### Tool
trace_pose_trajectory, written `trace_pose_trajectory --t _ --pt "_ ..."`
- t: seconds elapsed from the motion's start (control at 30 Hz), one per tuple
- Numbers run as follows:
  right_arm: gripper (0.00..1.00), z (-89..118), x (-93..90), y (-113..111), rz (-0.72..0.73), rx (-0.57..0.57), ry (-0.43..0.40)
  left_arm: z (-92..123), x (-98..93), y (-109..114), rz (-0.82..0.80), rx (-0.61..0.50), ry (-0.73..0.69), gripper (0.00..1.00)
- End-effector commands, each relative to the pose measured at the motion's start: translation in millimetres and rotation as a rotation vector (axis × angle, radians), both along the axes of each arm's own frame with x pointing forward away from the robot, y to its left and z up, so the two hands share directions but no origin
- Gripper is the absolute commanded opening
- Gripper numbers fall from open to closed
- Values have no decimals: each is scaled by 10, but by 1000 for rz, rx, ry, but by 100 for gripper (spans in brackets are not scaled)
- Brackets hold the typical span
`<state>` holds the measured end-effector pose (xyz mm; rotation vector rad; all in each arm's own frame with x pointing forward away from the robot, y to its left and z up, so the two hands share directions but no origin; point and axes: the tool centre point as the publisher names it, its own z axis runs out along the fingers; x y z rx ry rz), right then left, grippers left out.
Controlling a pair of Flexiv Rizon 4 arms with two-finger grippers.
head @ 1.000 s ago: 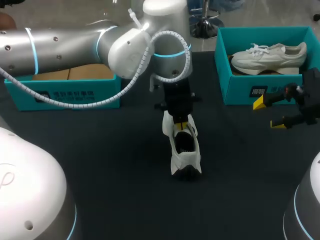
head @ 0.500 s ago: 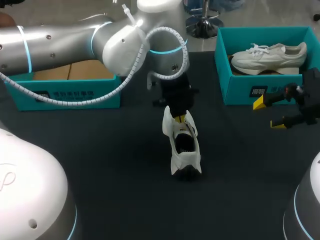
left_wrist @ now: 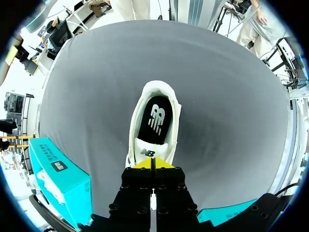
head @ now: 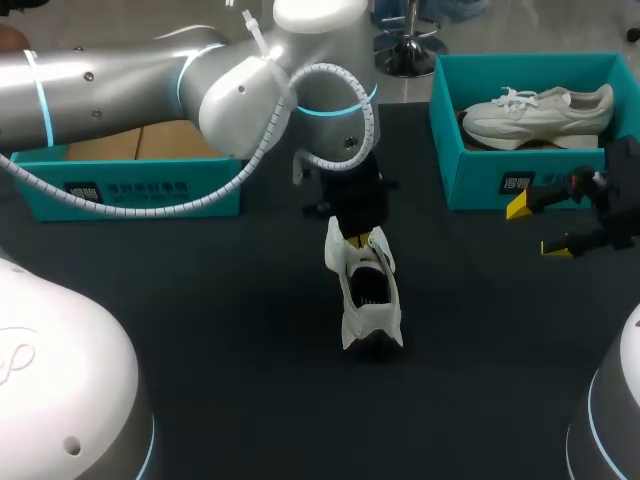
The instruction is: Take the shoe out of the shoebox, open the shoe tongue, remove and reinsert the insole, then place the shoe into the shoebox
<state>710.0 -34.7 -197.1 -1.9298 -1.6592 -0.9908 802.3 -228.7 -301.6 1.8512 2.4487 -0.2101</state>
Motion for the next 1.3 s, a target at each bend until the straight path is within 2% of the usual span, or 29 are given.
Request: trace_pose_trajectory --t 0.03,0.33,0.43,0.47,0.53,0.57,1.1,1.13,1.2,1.27,1.3 --pt "100 -3 -2 9 -2 -3 2 -3 -5 14 -1 -2 -2 0" --pt "100 -3 -2 9 -2 -3 2 -3 -5 14 -1 -2 -2 0" --pt "100 -3 -2 9 -2 -3 2 -57 -172 194 223 91 21 0" --pt "100 -3 -2 9 -2 -3 2 -76 -198 242 326 154 7 0" --pt "100 -3 -2 9 -2 -3 2 -93 -307 350 531 208 54 0" --pt "100 -3 -2 9 -2 -3 2 -96 -360 384 582 191 66 0" --pt "100 -3 -2 9 -2 -3 2 -96 -360 384 582 191 66 0" --pt "100 -3 -2 9 -2 -3 2 -69 -402 366 668 120 47 0" --pt "100 -3 -2 9 -2 -3 2 -59 -442 339 735 66 52 0" --pt "100 -3 -2 9 -2 -3 2 -105 -477 310 846 59 -1 0" --pt "100 -3 -2 9 -2 -3 2 -123 -482 303 874 41 47 0"
